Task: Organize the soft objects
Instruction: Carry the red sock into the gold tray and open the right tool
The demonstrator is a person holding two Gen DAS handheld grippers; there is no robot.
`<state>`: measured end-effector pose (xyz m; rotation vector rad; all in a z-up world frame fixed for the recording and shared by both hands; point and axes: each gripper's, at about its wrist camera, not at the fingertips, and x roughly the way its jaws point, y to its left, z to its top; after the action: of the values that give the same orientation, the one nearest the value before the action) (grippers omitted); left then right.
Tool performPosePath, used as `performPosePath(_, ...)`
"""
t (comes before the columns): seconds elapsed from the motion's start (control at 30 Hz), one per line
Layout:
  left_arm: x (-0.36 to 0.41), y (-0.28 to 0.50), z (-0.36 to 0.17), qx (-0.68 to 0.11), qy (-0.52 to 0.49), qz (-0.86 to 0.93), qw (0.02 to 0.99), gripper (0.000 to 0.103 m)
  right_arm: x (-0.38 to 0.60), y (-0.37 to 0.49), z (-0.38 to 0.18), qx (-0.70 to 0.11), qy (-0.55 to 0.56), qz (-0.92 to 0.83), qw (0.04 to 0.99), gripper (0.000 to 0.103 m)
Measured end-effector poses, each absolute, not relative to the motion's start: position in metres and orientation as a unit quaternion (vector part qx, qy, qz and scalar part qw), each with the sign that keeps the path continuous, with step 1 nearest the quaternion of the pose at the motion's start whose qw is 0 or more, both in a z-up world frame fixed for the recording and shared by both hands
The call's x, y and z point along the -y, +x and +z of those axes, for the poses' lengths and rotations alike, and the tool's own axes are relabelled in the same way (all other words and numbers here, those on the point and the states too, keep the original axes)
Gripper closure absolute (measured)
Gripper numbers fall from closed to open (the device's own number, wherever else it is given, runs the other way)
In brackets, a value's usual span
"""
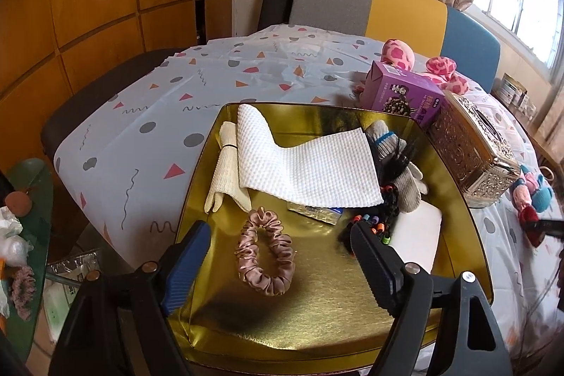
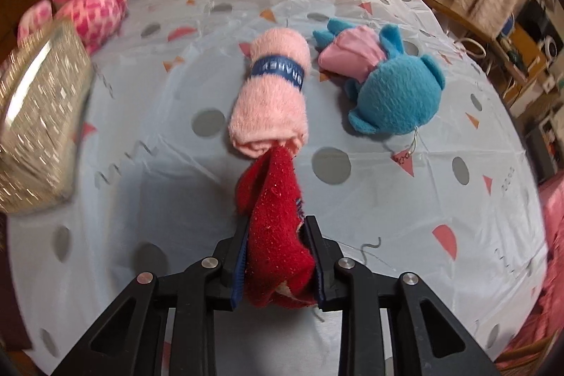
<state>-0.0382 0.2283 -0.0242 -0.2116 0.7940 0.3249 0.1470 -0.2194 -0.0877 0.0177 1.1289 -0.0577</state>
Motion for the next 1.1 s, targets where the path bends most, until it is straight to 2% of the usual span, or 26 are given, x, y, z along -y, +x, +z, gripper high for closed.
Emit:
performPosePath(0.37,-0.231,-0.041,-0.026,-0.382,-0.115,0.147,0.905,0.021,0.169,0.188,-0.006,-0.473,0.07,0.051,0.877,0.077)
performPosePath(0.63,-0.232,-0.044,-0.024,-0.379,-0.12,0.145,0.906,0.019,0.092,0.229,0.053,-0.419,0.031,0.102,0.901,0.077)
performPosePath(0.83,-0.235,-0.044,-0.023,-0.38,-0.118,0.15,0.905,0.019,0.034,0.23,0.064,-0.408,-0.009,0.157,0.899,0.077)
performPosePath(1.1,-0.237,-0.048,-0.022,-0.378,-0.116,0.156,0.905,0.019,-0.031,0.184,0.052,-0.407,-0.065,0.275,0.869,0.077)
